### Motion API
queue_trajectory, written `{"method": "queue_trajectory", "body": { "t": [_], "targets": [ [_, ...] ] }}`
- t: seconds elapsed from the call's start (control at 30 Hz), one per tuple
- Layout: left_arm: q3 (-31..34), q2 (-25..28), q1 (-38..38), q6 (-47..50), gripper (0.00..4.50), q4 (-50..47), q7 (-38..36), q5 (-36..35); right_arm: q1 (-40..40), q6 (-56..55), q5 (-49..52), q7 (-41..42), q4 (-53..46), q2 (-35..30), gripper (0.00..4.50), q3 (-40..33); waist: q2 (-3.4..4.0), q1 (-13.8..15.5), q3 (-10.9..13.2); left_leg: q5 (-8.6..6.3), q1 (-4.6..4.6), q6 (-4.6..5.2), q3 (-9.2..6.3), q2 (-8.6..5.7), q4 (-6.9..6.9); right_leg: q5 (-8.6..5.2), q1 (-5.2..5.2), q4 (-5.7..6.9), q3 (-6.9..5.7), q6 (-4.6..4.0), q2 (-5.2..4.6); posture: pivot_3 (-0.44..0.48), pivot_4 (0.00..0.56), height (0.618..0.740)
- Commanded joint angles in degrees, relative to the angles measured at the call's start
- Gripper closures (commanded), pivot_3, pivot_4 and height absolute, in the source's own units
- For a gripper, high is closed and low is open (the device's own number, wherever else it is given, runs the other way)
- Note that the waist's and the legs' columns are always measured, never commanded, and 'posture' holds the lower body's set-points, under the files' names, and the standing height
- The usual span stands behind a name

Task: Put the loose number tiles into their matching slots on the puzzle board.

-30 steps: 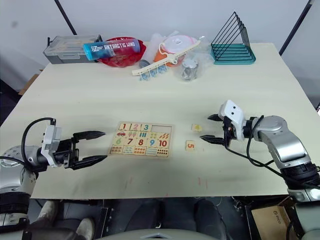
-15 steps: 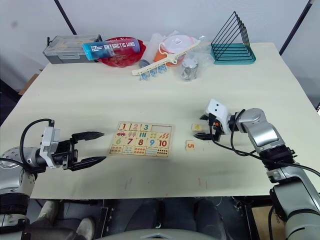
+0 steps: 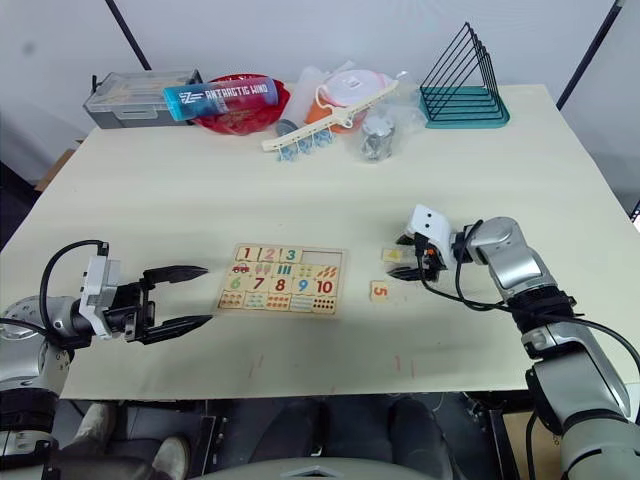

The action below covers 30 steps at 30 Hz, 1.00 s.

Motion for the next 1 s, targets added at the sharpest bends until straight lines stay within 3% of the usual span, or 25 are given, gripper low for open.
{"method": "queue_trajectory", "body": {
  "t": [0.03, 0.13, 0.37, 0.7, 1.0],
  "targets": [
    [0.95, 0.77, -0.16, -0.51, 0.00, -0.88, -0.54, -0.50, -0.48, 0.00, -0.23, 0.16, 0.31, 0.34, 2.24, -1.00, 0.00, 0.02, 0.00, 0.00, 0.00, 0.00, 0.00, 0.00, 0.00, 0.00, 0.00, 0.00, 0.00, 0.00, 0.00, 0.000, 0.150, 0.740],
    [0.86, 0.73, 0.00, -0.53, 0.00, -0.91, -0.31, -0.29, 0.00, 1.58, 0.56, 0.33, -0.91, 0.51, 3.63, -1.89, 0.00, -0.01, 0.00, 0.00, 0.00, 0.00, 0.00, 0.00, 0.00, 0.00, 0.00, 0.00, 0.00, 0.00, 0.00, 0.000, 0.150, 0.740],
    [1.51, 0.48, -0.50, 1.00, 0.00, -1.80, 0.91, -1.25, 1.80, 7.76, 1.03, -0.53, -12.97, -1.18, 3.67, -2.10, 0.09, 0.05, 0.06, 0.00, -0.01, 0.00, -0.01, 0.00, -0.01, 0.00, -0.01, 0.00, 0.01, 0.00, -0.01, 0.000, 0.150, 0.740],
    [1.82, 0.91, -0.89, 2.37, 0.00, -2.35, 1.18, -1.91, -0.84, 32.38, 0.05, -6.28, -31.40, -1.14, 3.67, 2.44, 0.11, 0.06, 0.08, 0.00, -0.02, 0.00, -0.02, 0.00, -0.01, 0.00, -0.03, 0.00, 0.00, 0.00, -0.02, 0.000, 0.150, 0.740],
    [2.22, 1.03, -0.52, 2.75, 0.00, -3.16, 1.94, -1.93, -12.38, 44.47, 1.75, -7.36, -30.73, 4.46, 3.67, 9.54, 0.10, 0.03, 0.07, 0.00, -0.08, 0.00, -0.03, 0.00, -0.05, 0.00, -0.13, 0.00, -0.01, -0.01, -0.02, 0.000, 0.150, 0.740]
  ]
}}
